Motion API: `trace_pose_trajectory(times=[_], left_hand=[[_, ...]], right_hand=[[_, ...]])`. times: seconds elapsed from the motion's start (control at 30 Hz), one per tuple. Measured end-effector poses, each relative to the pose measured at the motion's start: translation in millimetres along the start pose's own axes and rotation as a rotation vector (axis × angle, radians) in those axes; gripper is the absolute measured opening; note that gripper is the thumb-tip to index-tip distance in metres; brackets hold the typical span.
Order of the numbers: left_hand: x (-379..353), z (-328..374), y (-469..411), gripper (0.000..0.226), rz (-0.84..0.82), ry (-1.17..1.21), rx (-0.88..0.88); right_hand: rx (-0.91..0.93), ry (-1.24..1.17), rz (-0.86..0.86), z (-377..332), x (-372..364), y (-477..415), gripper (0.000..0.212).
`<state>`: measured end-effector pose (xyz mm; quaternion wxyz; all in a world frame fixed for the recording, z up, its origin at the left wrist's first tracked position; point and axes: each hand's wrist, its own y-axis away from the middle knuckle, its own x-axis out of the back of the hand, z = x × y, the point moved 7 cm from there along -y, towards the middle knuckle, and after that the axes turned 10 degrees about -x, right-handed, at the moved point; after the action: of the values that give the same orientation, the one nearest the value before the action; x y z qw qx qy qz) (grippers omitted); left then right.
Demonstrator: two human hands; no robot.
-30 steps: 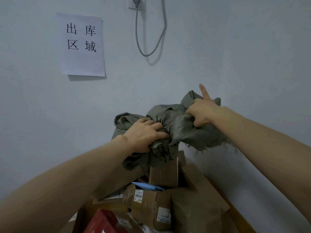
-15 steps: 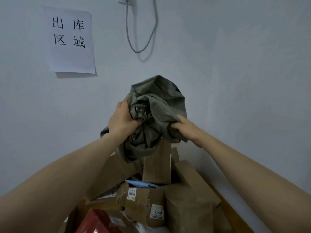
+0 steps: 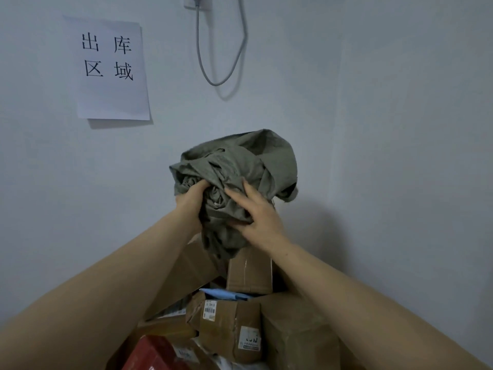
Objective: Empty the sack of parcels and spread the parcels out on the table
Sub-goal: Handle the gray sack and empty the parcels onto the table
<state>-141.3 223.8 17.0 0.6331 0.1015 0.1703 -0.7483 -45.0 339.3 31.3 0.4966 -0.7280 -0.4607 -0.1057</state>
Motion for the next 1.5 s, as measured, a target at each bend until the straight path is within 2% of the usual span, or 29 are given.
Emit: trace_pose_trajectory(times=[0.03,0.1,0.23,0.33,0.4,0.43,0.5,0.57,0.6,0.63,0.7,0.77,0.8,0.87,0.93,1.07,1.1,1.17,1.23,1.33,1.5], left_hand=[[-7,-3,7,0.052,-0.099,0.006,0.084],[-22,-1,18,0.055,-0.283,-0.007,0.16],[-39,4,31,0.065,-0.39,-0.142,0.201],[-41,-2,33,0.063,-0.392,-0.162,0.22],[-36,-7,27,0.066,-0.349,-0.124,0.209],[-32,-10,22,0.072,-0.297,-0.118,0.197],[-20,-10,15,0.076,-0.17,-0.124,0.128],[-3,-2,11,0.059,-0.035,-0.205,-0.012],[4,3,8,0.058,0.002,-0.256,-0.08],[9,9,6,0.067,0.007,-0.288,-0.137],[19,18,1,0.099,-0.012,-0.379,-0.214],[26,24,-3,0.107,-0.049,-0.464,-0.244],[28,26,-4,0.105,-0.072,-0.49,-0.247],[29,30,-1,0.103,-0.13,-0.523,-0.252],[27,32,1,0.098,-0.199,-0.527,-0.25],[21,34,6,0.074,-0.301,-0.482,-0.211],[19,35,7,0.075,-0.315,-0.471,-0.2],[19,37,8,0.091,-0.321,-0.434,-0.187],[20,38,7,0.098,-0.328,-0.368,-0.17],[22,38,5,0.072,-0.308,-0.303,-0.109],[24,32,-7,0.098,-0.302,-0.145,-0.011]], right_hand=[[0.012,0.011,0.088,-1,8,-2,0.063],[0.024,0.025,0.182,2,13,-4,0.062],[0.179,0.135,0.341,3,12,4,0.066],[0.333,0.211,0.435,-10,9,10,0.054],[0.41,0.214,0.427,-17,6,12,0.046],[0.445,0.232,0.393,-20,6,13,0.046],[0.449,0.26,0.183,-23,2,12,0.052],[0.299,0.205,-0.131,-20,-2,9,0.055],[0.214,0.14,-0.23,-20,2,8,0.053],[0.159,0.061,-0.221,-20,11,4,0.05],[0.101,-0.074,0.039,-13,51,-9,0.046],[0.055,0.062,0.303,9,88,-24,0.038],[-0.018,0.213,0.339,24,98,-32,0.034],[-0.243,0.442,0.22,61,107,-44,0.039],[-0.432,0.429,0.093,92,112,-42,0.046],[-0.524,0.162,0.053,113,118,-34,0.057],[-0.525,0.101,0.059,116,119,-32,0.057],[-0.522,0.026,0.109,123,123,-27,0.054],[-0.597,-0.164,0.174,131,126,-19,0.048],[-0.752,-0.404,0.218,144,122,-7,0.041],[-0.846,-0.465,0.183,142,102,3,0.041]])
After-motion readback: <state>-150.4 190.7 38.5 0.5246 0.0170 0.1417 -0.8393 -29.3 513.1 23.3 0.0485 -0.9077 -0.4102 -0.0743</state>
